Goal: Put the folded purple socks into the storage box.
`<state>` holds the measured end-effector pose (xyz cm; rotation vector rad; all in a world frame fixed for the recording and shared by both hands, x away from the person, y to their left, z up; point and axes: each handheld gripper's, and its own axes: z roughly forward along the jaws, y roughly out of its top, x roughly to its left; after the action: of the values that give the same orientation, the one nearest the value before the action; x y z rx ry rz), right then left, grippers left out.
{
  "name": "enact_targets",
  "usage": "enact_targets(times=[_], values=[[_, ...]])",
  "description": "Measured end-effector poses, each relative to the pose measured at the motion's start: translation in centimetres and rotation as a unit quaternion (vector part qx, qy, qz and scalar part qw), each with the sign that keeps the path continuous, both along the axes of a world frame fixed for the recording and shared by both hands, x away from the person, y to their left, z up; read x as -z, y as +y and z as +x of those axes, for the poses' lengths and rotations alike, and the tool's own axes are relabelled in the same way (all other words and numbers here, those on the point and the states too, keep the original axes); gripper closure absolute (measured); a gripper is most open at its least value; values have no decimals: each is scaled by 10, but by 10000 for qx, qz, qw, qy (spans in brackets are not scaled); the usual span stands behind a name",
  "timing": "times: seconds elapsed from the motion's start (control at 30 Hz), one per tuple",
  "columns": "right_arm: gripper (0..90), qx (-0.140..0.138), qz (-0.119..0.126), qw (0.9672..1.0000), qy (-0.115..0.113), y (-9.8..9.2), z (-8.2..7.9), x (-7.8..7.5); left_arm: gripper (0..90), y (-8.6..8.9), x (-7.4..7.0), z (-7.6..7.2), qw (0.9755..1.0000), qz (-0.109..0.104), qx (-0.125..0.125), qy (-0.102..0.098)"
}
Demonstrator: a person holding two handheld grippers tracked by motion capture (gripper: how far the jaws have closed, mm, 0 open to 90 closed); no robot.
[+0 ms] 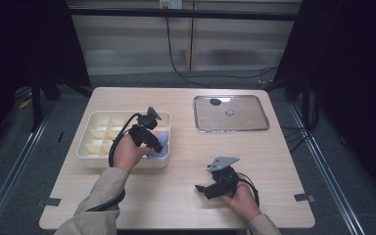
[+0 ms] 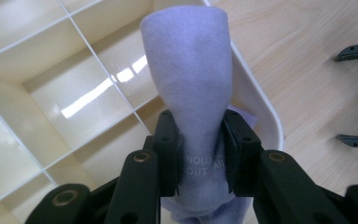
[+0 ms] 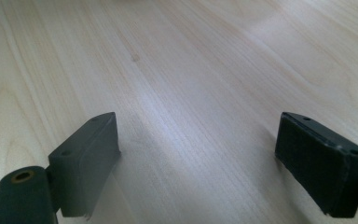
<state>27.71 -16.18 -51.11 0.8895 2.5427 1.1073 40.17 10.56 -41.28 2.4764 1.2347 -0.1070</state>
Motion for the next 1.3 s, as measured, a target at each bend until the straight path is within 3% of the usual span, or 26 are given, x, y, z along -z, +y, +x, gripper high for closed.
enact_targets(times=[1.3], values=[[128, -11, -5, 10000, 8, 1, -1, 0, 707, -10, 18, 1, 9996, 252, -5, 115]])
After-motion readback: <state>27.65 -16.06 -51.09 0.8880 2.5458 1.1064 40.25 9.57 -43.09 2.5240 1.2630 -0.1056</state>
